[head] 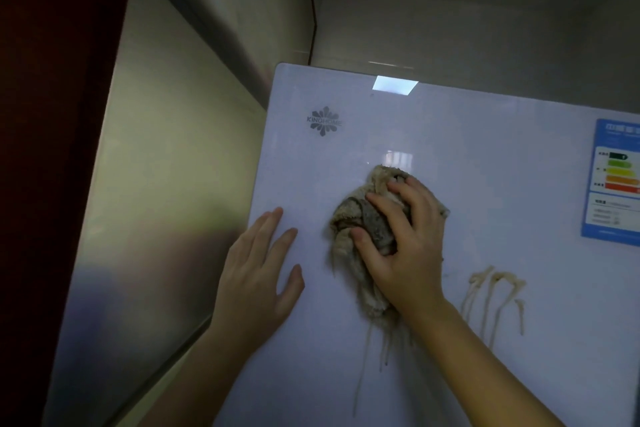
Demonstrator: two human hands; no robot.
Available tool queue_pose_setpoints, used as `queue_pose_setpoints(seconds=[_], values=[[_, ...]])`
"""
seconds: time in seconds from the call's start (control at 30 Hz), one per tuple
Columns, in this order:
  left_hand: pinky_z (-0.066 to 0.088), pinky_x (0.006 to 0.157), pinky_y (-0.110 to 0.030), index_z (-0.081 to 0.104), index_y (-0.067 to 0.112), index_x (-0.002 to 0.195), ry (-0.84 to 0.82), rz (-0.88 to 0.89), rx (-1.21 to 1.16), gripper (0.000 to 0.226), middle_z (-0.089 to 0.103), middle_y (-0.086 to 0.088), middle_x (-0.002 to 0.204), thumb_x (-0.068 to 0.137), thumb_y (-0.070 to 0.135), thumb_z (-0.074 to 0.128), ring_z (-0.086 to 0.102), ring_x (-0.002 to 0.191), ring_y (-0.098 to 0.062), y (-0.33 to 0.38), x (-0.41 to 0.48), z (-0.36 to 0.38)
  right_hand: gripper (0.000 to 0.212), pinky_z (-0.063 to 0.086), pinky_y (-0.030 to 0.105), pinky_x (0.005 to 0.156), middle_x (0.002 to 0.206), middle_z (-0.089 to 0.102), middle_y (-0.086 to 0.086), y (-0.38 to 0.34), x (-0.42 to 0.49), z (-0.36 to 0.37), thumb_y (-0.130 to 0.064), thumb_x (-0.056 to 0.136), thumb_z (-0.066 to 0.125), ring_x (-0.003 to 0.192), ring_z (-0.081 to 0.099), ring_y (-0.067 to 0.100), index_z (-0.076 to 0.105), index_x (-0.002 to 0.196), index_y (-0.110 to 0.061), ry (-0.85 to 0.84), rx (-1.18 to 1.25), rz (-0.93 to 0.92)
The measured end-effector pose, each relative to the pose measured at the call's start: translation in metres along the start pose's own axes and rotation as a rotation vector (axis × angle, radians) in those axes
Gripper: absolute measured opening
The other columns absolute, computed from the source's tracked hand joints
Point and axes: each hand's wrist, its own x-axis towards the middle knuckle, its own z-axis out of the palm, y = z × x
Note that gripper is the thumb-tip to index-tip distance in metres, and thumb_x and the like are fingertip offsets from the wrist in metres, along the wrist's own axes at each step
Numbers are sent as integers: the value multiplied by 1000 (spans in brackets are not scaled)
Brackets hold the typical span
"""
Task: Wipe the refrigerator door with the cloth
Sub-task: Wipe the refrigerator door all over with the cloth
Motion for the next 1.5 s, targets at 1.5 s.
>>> queue_pose_setpoints(seconds=[1.5], values=[[33, 120, -48, 51, 4, 146, 34, 8, 17, 54, 40, -18, 158, 98, 28, 56, 37, 148, -35, -2, -41, 11, 48, 40, 54, 113, 139, 61, 17, 1, -49, -2, -41, 88, 79, 137, 51, 39, 72, 125, -11, -249, 5, -275]])
